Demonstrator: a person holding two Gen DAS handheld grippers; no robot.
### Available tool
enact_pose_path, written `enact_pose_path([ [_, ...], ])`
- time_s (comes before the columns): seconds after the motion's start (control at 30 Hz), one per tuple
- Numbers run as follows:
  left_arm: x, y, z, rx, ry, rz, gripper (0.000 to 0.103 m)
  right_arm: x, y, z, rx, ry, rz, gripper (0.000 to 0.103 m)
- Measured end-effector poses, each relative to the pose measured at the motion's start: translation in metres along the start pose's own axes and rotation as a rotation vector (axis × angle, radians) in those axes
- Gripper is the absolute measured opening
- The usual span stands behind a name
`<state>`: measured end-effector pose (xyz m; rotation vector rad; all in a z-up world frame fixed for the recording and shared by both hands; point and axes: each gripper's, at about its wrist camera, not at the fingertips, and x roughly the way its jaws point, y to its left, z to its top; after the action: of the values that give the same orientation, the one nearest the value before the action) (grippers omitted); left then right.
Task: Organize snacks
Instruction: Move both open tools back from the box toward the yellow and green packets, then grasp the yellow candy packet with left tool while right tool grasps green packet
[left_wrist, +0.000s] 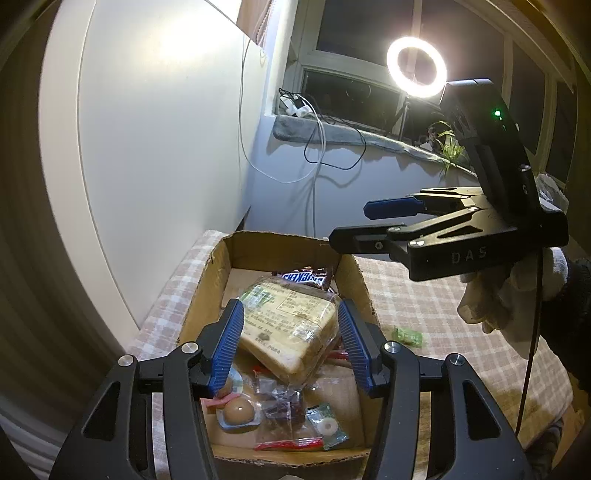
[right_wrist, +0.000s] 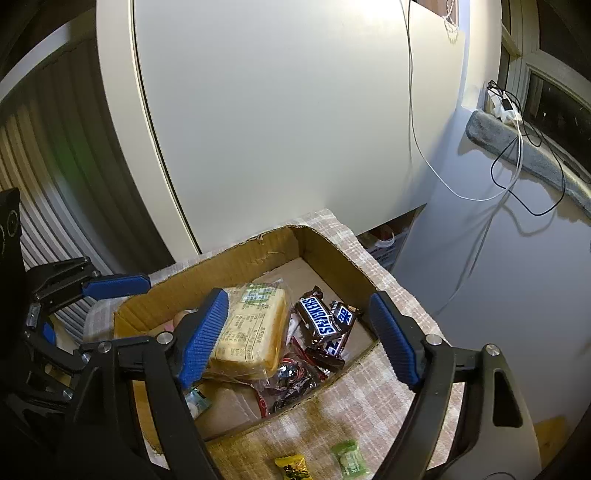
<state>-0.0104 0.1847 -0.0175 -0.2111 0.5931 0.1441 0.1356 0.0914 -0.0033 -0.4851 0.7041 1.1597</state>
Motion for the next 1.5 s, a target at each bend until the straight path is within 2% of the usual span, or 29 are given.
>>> enact_pose_path([
  [0.23, -0.002, -0.004, 0.000, 0.005, -0.004, 0.000, 0.053, -0.008, 0.000, -0.006, 0.010, -0.003, 0.013, 0.081],
  [0.6, -0.007, -0.024, -0.006, 0.007, 0.002, -0.022, 0.053, -0.032, -0.010, -0.029, 0.008, -0.028, -0.025, 0.081],
  [0.87, -0.011, -0.059, -0.019, 0.027, 0.024, -0.072, 0.053, -0.049, -0.043, -0.068, 0.054, 0.009, -0.054, 0.081],
  [1.0, -0.009, -0.084, -0.023, 0.059, 0.040, -0.099, 0.052, -0.049, -0.055, -0.090, 0.065, 0.042, -0.039, 0.081],
  [1.13, -0.004, -0.108, -0.032, 0.075, 0.071, -0.120, 0.047, -0.045, -0.064, -0.110, 0.064, 0.072, 0.004, 0.081],
  [1.17, -0.001, -0.114, -0.036, 0.076, 0.085, -0.122, 0.046, -0.044, -0.064, -0.115, 0.058, 0.078, 0.015, 0.080],
  [1.3, 0.014, -0.128, -0.048, 0.064, 0.140, -0.130, 0.040, -0.032, -0.065, -0.130, 0.028, 0.124, 0.070, 0.061],
  [1.5, 0.039, -0.143, -0.065, 0.043, 0.226, -0.133, 0.036, -0.009, -0.066, -0.142, 0.006, 0.167, 0.123, 0.049],
])
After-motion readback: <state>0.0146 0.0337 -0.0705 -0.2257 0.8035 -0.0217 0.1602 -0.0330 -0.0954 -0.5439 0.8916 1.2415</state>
